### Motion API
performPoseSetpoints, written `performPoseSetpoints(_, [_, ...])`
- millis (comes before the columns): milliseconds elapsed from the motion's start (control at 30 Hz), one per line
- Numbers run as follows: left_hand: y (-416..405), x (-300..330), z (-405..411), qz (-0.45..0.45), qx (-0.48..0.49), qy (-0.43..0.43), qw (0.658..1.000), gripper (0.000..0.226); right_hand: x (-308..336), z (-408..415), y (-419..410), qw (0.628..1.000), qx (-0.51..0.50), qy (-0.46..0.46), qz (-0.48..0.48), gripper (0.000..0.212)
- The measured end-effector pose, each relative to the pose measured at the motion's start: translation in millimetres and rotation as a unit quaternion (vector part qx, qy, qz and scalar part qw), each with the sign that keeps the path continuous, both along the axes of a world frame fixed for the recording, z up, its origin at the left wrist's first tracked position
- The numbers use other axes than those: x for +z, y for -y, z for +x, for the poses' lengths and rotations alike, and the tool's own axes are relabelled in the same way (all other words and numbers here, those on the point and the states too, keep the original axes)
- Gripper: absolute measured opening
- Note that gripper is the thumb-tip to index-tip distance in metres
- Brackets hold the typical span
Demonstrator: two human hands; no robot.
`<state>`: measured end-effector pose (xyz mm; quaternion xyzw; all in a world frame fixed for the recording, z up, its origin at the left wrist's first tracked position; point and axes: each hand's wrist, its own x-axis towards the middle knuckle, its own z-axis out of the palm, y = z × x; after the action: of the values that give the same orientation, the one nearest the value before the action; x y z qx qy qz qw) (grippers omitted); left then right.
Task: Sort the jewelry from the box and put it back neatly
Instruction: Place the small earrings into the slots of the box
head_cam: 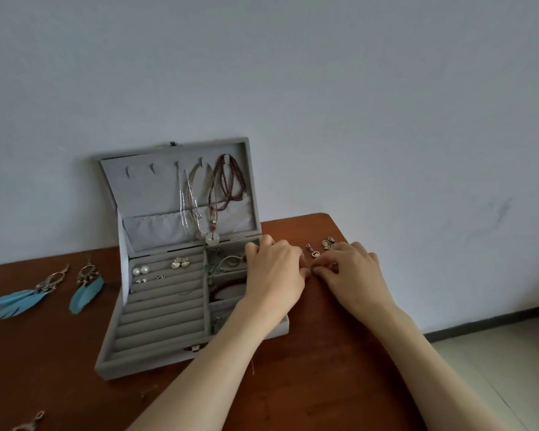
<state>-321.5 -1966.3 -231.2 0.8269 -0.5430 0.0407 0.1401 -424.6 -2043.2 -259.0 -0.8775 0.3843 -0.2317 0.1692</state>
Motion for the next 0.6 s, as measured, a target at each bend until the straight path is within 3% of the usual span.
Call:
performPoseSetpoints(167, [-27.0, 13.5, 6.3, -0.073, -0.005, 0.0, 0.997, 0.018, 4.8, -1.6, -3.9, 0.998, -0.012, 0.069, 0.006, 0.01])
performPoseSetpoints(367, [-85.3, 32.0, 53.3, -0.137, 0.045, -0.073, 0.987, 0.009, 17.0, 18.2, -35.9, 0.993, 0.065, 0.094, -0.018, 0.011])
performPoseSetpoints(600, [-127.3, 26.1, 106.5, -0.089, 0.119, -0.056, 0.987, 0.006, 49.7, 62.1, -71.4, 0.98, 0.14, 0.119, 0.081, 0.013])
